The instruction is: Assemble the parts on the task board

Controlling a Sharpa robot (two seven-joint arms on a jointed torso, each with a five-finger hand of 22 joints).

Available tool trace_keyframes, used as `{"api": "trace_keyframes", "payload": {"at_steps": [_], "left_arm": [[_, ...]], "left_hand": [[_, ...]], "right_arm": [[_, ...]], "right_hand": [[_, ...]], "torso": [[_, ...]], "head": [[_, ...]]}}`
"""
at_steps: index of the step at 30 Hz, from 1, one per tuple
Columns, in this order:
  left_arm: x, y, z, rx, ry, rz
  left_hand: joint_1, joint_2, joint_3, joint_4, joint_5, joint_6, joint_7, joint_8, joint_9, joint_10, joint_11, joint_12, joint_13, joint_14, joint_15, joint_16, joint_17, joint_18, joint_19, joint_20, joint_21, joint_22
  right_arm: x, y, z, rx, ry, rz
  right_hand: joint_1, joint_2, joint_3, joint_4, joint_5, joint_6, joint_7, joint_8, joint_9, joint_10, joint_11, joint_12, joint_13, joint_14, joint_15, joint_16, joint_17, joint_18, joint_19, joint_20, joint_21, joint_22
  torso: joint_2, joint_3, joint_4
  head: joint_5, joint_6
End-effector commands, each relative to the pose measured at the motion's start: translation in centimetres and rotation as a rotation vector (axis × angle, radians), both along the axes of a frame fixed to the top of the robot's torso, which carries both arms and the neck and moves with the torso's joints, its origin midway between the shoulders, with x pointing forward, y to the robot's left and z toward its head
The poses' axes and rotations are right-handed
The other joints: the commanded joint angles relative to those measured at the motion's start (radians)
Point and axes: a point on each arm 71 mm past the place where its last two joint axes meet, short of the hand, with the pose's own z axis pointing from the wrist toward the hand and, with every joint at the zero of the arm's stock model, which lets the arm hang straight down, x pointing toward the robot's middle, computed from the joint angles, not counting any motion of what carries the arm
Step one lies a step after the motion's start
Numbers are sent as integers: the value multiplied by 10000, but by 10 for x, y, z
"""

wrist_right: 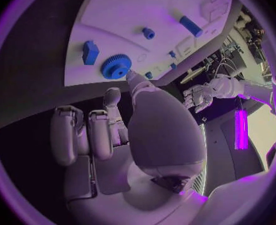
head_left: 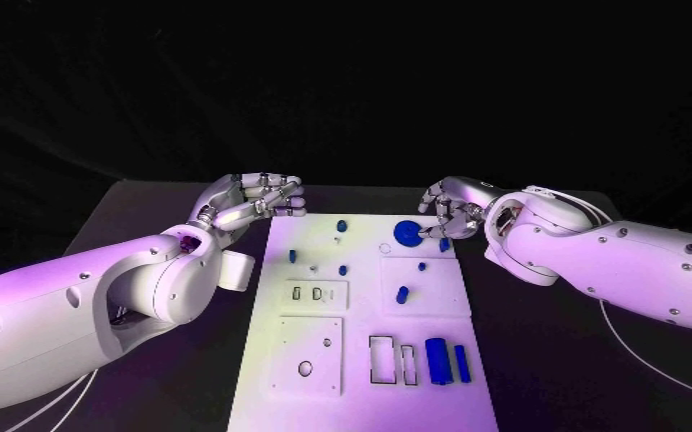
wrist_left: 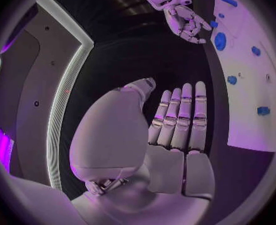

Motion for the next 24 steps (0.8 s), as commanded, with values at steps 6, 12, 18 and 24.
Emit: {"api": "trace_keyframes", "payload": {"at_steps": [6, 12, 18, 24], "left_arm": [[0, -3, 1, -110, 5, -210], [0, -3, 1, -116, 7, -227], [0, -3, 1, -116, 8, -229], [0, -3, 1, -111, 11, -218]], "left_hand": [[57, 69, 28, -73, -29, -68, 163, -61, 19, -44, -15, -13, 16, -49, 10, -75, 13, 113, 11, -1, 34, -18], [57, 69, 28, -73, -29, -68, 163, -61, 19, -44, -15, -13, 16, -49, 10, -75, 13, 113, 11, -1, 34, -18], [57, 69, 28, -73, -29, -68, 163, -61, 19, -44, -15, -13, 16, -49, 10, -75, 13, 113, 11, -1, 34, -18], [57, 69, 28, -73, -29, -68, 163, -61, 19, -44, -15, -13, 16, -49, 10, -75, 13, 113, 11, -1, 34, -18]], "right_arm": [[5, 8, -8, -146, 329, 223], [8, 13, -10, -185, 387, 290], [9, 15, -15, -291, 493, 330], [9, 17, -21, -326, 581, 353]], "right_hand": [[242, 56, 12, 195, 56, 54, -23, 170, 20, 560, -13, 1088, 1116, 660, 17, 207, 594, -183, 148, -3, 152, 943], [320, 83, 50, 258, 49, 118, -27, 217, 5, 840, -14, 1639, 1687, 707, 21, 313, 844, -222, 252, 0, 266, 1116], [352, 96, 74, 284, 45, 157, -29, 227, -9, 926, -15, 1825, 1879, 726, 23, 354, 943, -234, 284, 2, 303, 1173], [396, 129, 120, 307, 49, 212, -31, 234, -27, 1071, -16, 2076, 2148, 730, 23, 372, 976, -237, 291, 3, 315, 1194]], "torso": [[36, 19, 17], [25, 0, 26], [32, 12, 15], [33, 19, 22]], "head": [[43, -14], [13, -62], [23, -90], [69, -130]]}}
